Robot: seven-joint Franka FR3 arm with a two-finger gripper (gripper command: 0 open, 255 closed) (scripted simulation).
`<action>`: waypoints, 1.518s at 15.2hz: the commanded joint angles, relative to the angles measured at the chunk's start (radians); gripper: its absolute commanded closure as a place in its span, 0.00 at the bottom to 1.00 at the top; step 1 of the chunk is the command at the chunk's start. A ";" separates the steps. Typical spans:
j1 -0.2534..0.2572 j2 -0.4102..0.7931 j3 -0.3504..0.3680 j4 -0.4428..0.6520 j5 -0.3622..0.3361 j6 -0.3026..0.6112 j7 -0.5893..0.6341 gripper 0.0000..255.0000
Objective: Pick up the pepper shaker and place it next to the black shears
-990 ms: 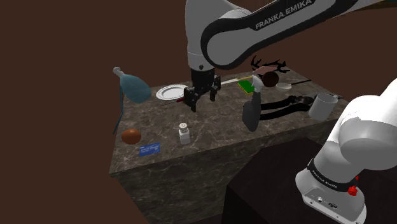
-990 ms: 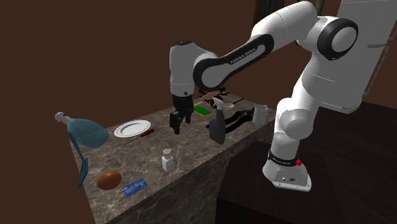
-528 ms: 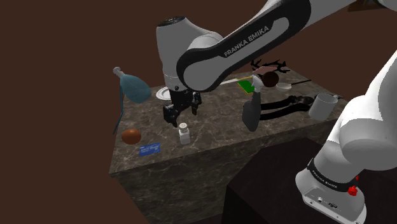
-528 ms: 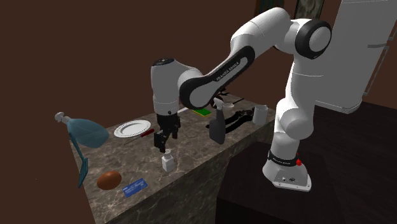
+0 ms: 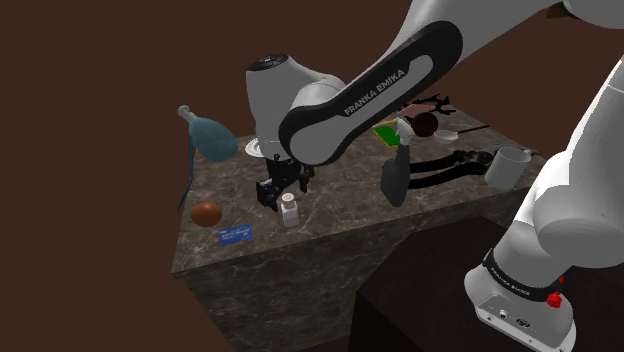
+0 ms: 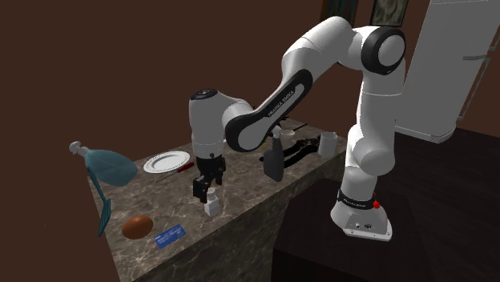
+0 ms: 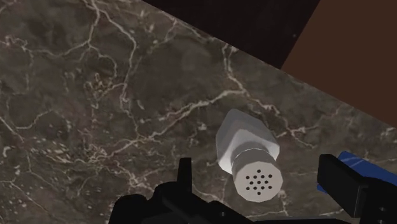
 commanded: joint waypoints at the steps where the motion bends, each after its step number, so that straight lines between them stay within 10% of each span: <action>1: 0.001 0.011 0.000 -0.003 -0.007 0.014 0.005 0.00; 7: 0.001 0.011 0.000 -0.003 -0.007 0.014 0.005 0.00; 8: 0.001 0.011 0.000 -0.003 -0.007 0.014 0.005 1.00; 23: -0.001 -0.033 0.001 0.033 0.022 -0.062 -0.019 1.00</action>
